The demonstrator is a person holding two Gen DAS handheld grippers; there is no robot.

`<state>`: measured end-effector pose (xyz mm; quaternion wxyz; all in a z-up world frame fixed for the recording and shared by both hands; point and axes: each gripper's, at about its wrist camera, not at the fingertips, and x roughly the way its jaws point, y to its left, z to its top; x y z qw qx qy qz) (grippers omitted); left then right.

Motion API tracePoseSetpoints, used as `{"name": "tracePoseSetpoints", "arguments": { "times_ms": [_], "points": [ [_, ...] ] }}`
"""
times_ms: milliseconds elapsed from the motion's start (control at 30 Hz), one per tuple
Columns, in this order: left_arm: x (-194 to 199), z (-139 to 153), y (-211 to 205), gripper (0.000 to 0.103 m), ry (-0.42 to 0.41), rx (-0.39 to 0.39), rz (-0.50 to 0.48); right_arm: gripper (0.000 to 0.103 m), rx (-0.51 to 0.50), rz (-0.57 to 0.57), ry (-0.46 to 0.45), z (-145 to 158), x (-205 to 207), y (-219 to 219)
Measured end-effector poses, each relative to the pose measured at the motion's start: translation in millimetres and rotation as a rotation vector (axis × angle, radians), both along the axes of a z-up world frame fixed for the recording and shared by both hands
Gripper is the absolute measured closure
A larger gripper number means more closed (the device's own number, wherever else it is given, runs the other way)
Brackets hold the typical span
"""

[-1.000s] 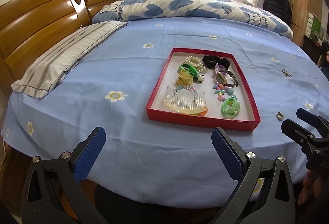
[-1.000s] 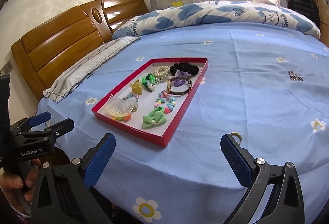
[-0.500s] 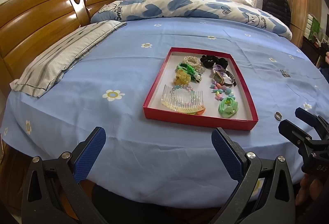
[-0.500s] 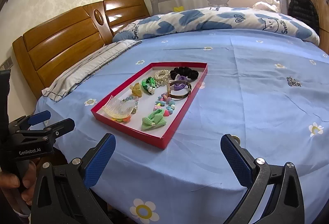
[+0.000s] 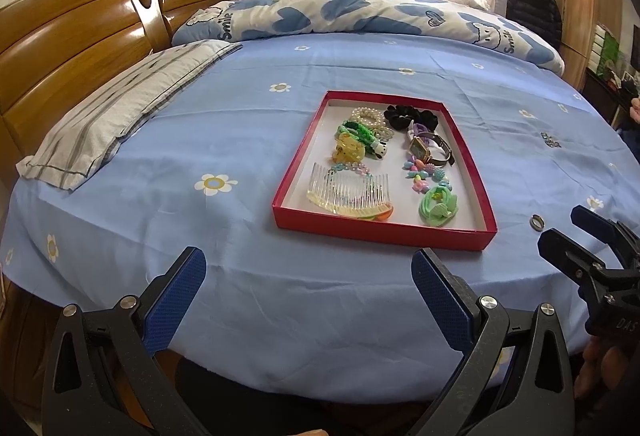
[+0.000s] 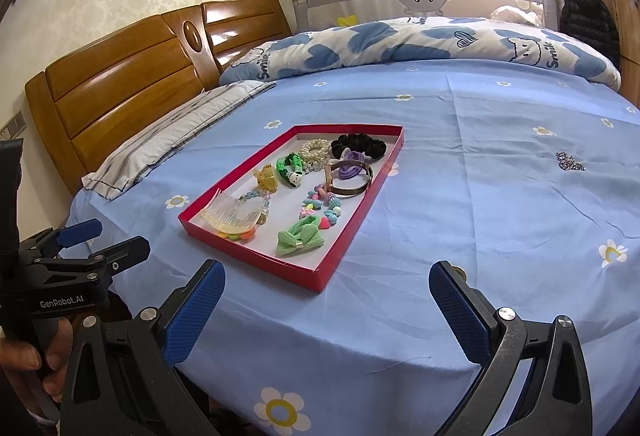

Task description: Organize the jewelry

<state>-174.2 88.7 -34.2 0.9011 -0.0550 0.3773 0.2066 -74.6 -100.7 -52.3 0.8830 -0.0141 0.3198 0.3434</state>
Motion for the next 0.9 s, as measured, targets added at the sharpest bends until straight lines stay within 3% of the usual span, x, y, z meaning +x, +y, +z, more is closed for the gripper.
{"name": "tracePoseSetpoints", "arguments": {
  "times_ms": [900],
  "points": [
    [0.0, -2.9, -1.2, 0.0, 0.005, 0.008, -0.003, 0.0, 0.0, 0.01, -0.005, 2.2, -4.7, 3.7]
  ]
}}
